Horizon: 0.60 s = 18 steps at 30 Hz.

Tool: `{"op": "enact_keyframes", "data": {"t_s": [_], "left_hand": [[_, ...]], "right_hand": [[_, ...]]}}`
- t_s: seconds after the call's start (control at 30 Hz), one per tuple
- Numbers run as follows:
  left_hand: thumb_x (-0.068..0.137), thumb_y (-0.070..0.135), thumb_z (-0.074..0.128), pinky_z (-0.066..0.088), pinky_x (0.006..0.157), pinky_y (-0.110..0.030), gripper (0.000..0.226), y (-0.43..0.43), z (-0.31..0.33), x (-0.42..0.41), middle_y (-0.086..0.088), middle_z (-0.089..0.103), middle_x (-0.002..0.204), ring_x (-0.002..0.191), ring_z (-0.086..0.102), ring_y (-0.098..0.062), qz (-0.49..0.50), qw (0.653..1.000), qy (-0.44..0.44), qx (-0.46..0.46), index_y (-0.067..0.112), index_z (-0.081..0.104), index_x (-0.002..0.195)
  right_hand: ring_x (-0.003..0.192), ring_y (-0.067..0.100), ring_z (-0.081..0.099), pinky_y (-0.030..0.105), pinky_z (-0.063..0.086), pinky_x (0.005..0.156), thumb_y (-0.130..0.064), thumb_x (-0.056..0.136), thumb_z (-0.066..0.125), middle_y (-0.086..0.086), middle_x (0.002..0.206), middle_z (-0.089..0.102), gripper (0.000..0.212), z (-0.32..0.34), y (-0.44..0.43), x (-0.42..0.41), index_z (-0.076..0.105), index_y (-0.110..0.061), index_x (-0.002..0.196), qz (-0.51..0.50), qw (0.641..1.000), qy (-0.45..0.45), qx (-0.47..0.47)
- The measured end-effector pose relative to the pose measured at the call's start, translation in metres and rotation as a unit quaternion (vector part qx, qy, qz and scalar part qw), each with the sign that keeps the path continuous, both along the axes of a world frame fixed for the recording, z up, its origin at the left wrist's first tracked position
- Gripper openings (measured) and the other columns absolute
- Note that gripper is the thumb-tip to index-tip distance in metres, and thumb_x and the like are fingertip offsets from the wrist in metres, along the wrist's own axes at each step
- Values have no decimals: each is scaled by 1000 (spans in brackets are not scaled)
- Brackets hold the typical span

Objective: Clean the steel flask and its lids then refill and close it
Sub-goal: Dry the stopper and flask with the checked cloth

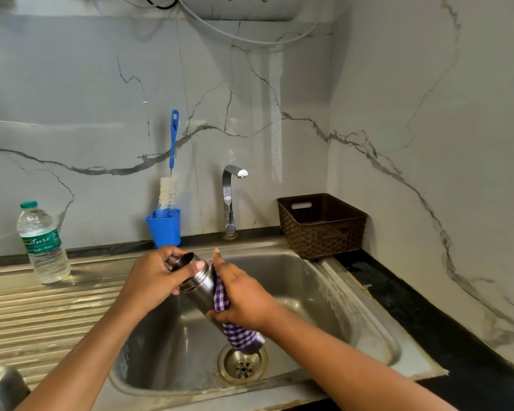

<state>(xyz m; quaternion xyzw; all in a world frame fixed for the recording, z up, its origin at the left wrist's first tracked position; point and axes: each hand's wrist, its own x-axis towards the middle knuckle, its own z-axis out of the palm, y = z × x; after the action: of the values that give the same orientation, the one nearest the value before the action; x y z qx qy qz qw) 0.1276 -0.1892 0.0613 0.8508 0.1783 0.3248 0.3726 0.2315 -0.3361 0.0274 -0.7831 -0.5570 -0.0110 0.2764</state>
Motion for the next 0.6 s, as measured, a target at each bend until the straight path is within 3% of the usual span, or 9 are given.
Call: {"op": "enact_keyframes", "data": {"t_s": [0.13, 0.33, 0.43, 0.6], "left_hand": [[73, 43, 76, 58, 56, -32, 30, -1, 4, 3, -3, 70, 70, 51, 67, -17, 64, 996, -30, -51, 18, 65, 87], [72, 46, 76, 58, 59, -34, 36, 1, 0, 7, -5, 70, 65, 49, 66, -20, 106, 989, -31, -96, 15, 67, 88], [72, 44, 77, 58, 63, -39, 35, 5, -3, 9, -5, 68, 59, 48, 63, -21, 107, 984, -42, -134, 12, 69, 84], [75, 44, 75, 55, 56, -32, 36, 0, -7, 12, -8, 67, 60, 48, 60, -19, 124, 978, -51, -162, 9, 66, 80]], "right_hand": [[140, 18, 24, 23, 17, 113, -32, 77, 75, 5, 155, 22, 108, -2, 8, -8, -3, -13, 151, -27, 996, -42, 71], [133, 19, 34, 38, 36, 109, -42, 68, 80, 1, 147, 33, 108, -11, 6, -2, 11, -19, 149, -73, 996, -46, 13], [132, 18, 34, 33, 32, 109, -41, 70, 79, -1, 145, 35, 103, -10, 3, -1, 16, -18, 148, -70, 996, -48, 7], [133, 20, 31, 30, 23, 113, -37, 76, 75, 5, 146, 32, 101, -9, 11, -15, 10, -13, 150, -69, 990, -102, 68]]}}
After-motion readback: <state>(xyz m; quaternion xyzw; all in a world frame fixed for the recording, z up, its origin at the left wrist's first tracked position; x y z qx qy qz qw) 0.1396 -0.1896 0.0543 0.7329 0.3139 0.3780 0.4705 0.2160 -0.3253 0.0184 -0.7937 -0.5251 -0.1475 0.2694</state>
